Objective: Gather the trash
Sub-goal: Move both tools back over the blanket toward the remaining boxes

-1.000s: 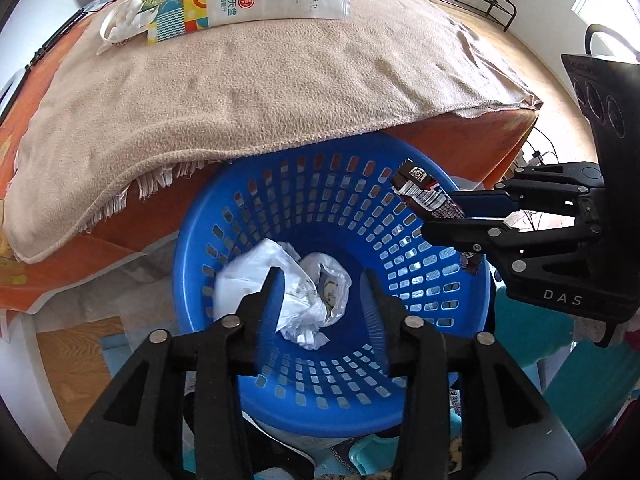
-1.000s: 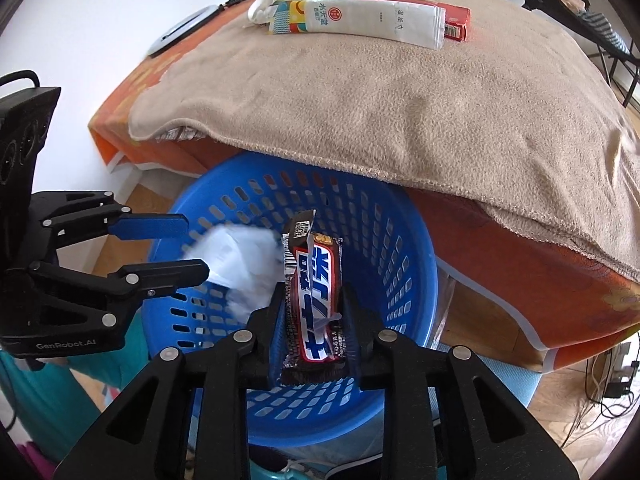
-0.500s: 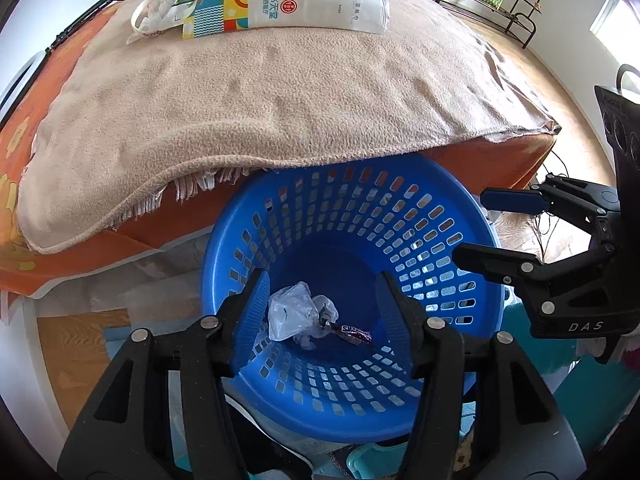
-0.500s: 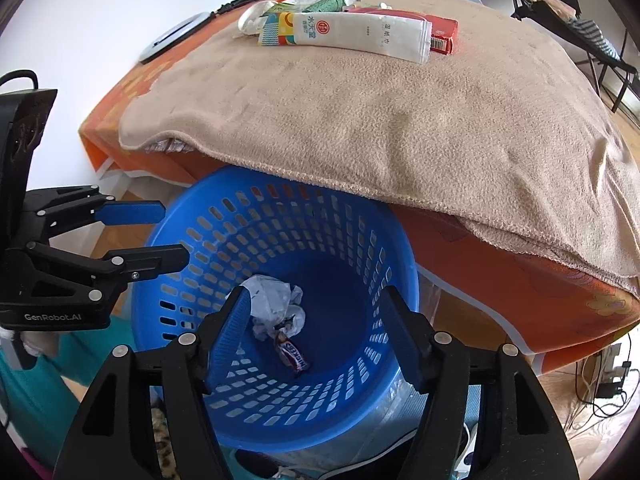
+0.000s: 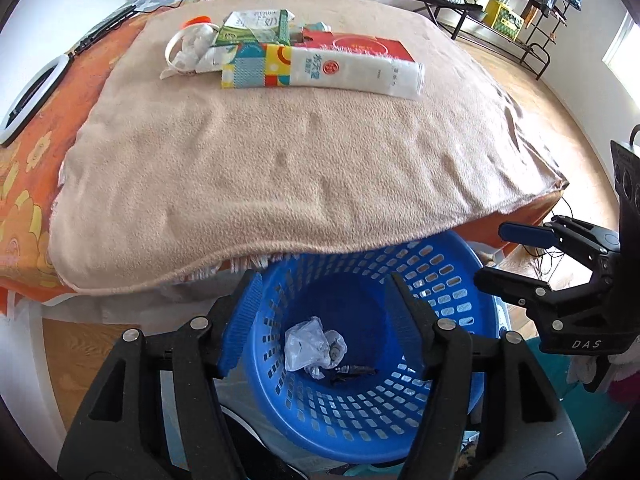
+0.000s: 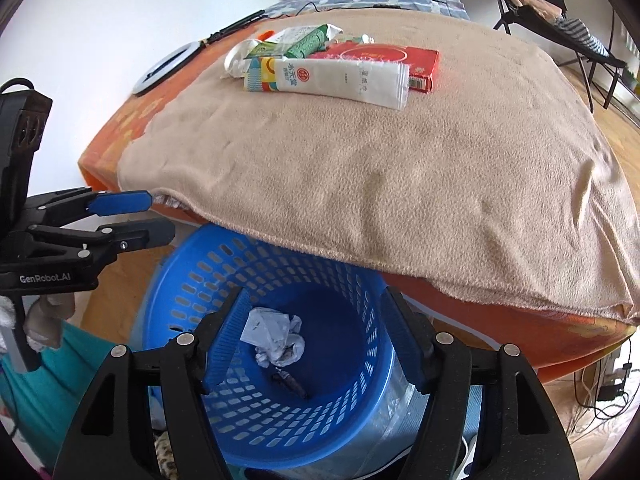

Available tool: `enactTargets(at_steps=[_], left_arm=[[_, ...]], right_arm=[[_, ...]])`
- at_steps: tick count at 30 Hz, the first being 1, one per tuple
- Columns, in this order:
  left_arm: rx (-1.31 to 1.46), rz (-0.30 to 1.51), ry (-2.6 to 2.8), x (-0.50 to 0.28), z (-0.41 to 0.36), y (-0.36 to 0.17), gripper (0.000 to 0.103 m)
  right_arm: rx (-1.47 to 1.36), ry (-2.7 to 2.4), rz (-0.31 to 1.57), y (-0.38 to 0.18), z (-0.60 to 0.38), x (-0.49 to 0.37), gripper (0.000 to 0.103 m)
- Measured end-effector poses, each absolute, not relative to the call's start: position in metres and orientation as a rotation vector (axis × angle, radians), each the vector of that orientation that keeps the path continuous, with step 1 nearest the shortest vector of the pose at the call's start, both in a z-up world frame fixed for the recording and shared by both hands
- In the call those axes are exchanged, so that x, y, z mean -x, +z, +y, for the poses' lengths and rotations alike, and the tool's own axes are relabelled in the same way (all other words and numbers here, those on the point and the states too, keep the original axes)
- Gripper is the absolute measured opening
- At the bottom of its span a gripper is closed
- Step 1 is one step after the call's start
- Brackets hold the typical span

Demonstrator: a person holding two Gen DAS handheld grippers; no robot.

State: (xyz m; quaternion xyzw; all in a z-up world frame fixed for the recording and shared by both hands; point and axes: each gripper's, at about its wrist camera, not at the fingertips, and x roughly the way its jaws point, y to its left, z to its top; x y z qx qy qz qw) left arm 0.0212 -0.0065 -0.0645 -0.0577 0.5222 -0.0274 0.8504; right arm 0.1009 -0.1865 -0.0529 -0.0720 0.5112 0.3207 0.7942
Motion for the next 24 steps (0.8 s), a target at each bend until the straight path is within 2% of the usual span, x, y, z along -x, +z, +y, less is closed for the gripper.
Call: enactTargets(at_steps=[6, 13, 24], left_arm=[[0.126, 1.014, -0.012, -0.045, 0.019, -0.025, 0.065], [0.146, 0.931, 0.032, -0.080, 0.052, 0.010, 0.065], [0.196, 0.916, 0.032, -0.124, 0.067, 0.012, 0.065]], right_arm=[[0.124, 0.735, 1.020, -0.019, -0.181, -0.121, 0.068], [0.244, 0.794, 0.873, 0.018, -0.163, -0.153, 0.068], [0.158, 0.799, 0.961, 0.009, -0.157, -0.237, 0.068]])
